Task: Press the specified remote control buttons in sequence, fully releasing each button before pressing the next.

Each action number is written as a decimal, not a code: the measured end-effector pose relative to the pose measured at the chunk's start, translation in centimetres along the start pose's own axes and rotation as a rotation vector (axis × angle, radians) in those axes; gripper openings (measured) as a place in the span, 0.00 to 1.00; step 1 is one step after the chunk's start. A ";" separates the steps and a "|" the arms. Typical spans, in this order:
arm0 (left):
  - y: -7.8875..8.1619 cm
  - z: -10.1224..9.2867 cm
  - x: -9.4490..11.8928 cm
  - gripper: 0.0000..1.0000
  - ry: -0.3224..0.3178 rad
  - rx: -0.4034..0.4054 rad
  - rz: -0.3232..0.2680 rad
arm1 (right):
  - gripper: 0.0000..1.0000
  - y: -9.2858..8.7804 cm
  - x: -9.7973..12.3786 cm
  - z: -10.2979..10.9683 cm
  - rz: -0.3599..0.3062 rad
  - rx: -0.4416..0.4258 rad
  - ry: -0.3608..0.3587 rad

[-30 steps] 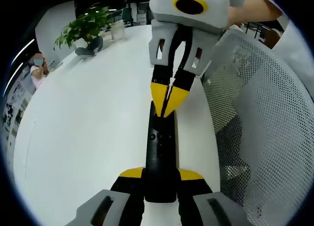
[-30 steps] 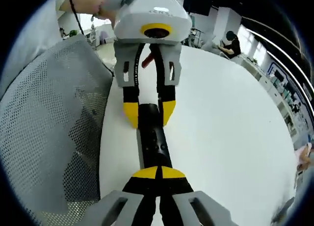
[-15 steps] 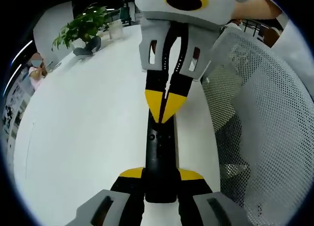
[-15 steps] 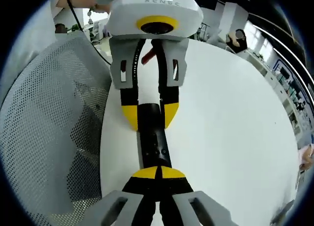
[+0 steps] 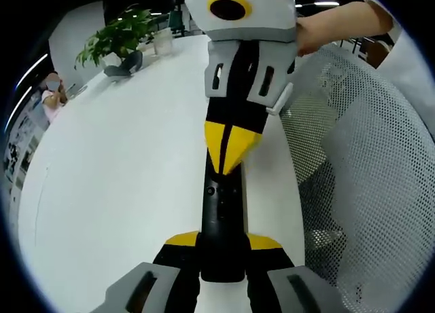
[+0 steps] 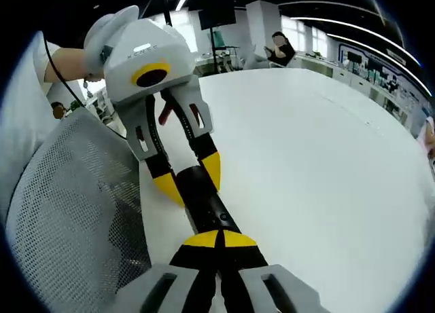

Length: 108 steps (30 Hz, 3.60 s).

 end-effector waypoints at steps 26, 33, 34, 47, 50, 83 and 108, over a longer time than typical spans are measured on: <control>0.0 0.1 0.0 0.23 -0.006 0.007 0.003 | 0.00 1.0 -0.6 0.8 0.188 0.278 -0.079; -0.1 0.0 0.0 0.23 -0.003 0.012 -0.004 | 0.00 1.3 -1.2 2.1 0.197 0.339 -0.064; 0.0 0.0 0.0 0.23 -0.003 0.012 -0.004 | 0.00 1.4 -1.2 2.1 0.197 0.342 -0.063; 0.0 0.1 0.0 0.23 -0.006 0.005 -0.002 | 0.00 1.6 -1.6 2.4 0.233 0.377 -0.052; 0.0 0.1 0.0 0.23 -0.008 0.002 -0.002 | 0.00 1.5 -1.5 2.1 0.207 0.319 -0.034; -0.3 0.2 0.1 0.23 -0.021 0.001 -0.033 | 0.00 2.2 -1.5 0.6 0.231 0.288 -0.030; -0.3 0.1 0.1 0.23 -0.011 -0.001 -0.038 | 0.00 2.5 -1.8 -1.0 0.269 0.254 0.038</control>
Point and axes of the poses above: the point that each gripper's makers call its tool centre point, and the gripper's own axes: x roughly backward along the fingers, z roughly to its left, y roughly out of its top, the point moved 7 cm from there along x, roughly backward along the fingers, and after that the axes turned 8 degrees about x, right-handed, at the moved point
